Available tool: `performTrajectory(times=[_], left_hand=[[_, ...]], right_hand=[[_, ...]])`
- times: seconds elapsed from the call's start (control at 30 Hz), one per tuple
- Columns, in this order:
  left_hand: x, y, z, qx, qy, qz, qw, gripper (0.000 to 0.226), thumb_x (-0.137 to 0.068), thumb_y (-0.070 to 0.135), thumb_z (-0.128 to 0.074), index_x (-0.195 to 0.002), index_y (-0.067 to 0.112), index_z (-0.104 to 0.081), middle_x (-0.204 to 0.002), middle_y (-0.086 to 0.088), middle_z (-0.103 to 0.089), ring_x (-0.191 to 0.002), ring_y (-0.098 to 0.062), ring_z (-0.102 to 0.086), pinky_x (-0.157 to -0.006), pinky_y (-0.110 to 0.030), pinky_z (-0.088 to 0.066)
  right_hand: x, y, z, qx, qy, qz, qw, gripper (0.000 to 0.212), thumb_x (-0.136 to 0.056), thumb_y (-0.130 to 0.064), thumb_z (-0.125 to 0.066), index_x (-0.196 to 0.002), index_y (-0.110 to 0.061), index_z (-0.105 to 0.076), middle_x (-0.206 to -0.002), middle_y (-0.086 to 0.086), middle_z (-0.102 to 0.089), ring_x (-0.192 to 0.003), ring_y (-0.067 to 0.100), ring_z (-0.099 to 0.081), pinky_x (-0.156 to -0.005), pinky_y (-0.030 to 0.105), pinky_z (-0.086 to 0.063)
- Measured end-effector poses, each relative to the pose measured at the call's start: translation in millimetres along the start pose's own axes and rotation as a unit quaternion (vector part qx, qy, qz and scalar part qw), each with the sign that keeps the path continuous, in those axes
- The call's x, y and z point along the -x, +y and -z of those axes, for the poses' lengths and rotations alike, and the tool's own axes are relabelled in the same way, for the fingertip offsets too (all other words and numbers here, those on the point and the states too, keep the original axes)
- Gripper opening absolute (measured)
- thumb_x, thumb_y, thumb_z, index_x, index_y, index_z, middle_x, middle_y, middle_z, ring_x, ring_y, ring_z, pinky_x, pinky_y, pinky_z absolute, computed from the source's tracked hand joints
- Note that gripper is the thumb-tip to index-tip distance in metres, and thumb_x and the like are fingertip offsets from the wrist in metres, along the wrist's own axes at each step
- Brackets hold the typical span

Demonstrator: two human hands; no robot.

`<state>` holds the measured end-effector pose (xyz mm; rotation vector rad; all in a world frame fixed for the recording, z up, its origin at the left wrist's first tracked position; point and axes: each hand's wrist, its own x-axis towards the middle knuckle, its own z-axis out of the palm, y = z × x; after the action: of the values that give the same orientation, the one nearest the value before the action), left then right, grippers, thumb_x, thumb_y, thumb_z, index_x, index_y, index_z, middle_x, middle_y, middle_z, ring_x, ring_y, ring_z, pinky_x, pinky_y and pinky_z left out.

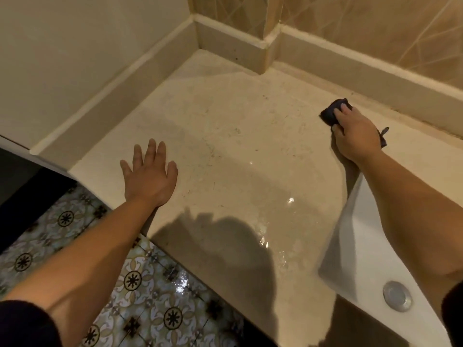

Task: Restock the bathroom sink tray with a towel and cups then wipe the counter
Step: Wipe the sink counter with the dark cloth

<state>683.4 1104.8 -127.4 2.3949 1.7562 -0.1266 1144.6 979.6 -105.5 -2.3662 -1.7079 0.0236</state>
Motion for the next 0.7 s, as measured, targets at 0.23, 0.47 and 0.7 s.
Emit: performTrajectory(times=[0.23,0.47,0.7], left_hand=[[-0.6,-1.3,-1.4,-0.006,-0.004,-0.002,1.0,0.07,-0.093,0.058,-0.004,-0.155,0.027,0.0,-0.165,0.004,0.006,-0.149,-0.029,0.009,-0.115,-0.061,0.002],[-0.1,-1.3,0.6,0.008,-0.006,-0.01,1.0,0.069,-0.093,0.057,-0.005,-0.155,0.026,0.0,-0.165,0.003,0.006,-0.149,-0.029,0.009,-0.115,-0.062,0.004],[-1.8,-0.1,2.3,-0.006,-0.008,-0.006,1.0,0.07,-0.092,0.056,-0.004,-0.155,0.026,0.0,-0.165,0.003,0.006,-0.149,-0.03,0.008,-0.115,-0.062,0.002]], right_hand=[[106.0,-97.9,3.8,-0.047,-0.057,0.11,0.991,0.035,-0.088,-0.007,-0.056,-0.123,0.001,-0.057,-0.134,0.02,-0.055,-0.118,0.044,-0.051,-0.094,0.054,-0.044],[238.1,-221.0,-15.3,-0.073,-0.169,0.18,0.966,0.061,-0.084,-0.014,-0.064,-0.142,-0.015,-0.042,-0.153,0.009,-0.036,-0.14,0.033,-0.031,-0.112,0.047,-0.027],[313.6,-296.1,-12.7,-0.232,-0.08,0.122,0.962,0.061,-0.068,-0.005,-0.075,-0.126,-0.018,-0.062,-0.132,0.0,-0.061,-0.125,0.019,-0.054,-0.102,0.04,-0.041]])
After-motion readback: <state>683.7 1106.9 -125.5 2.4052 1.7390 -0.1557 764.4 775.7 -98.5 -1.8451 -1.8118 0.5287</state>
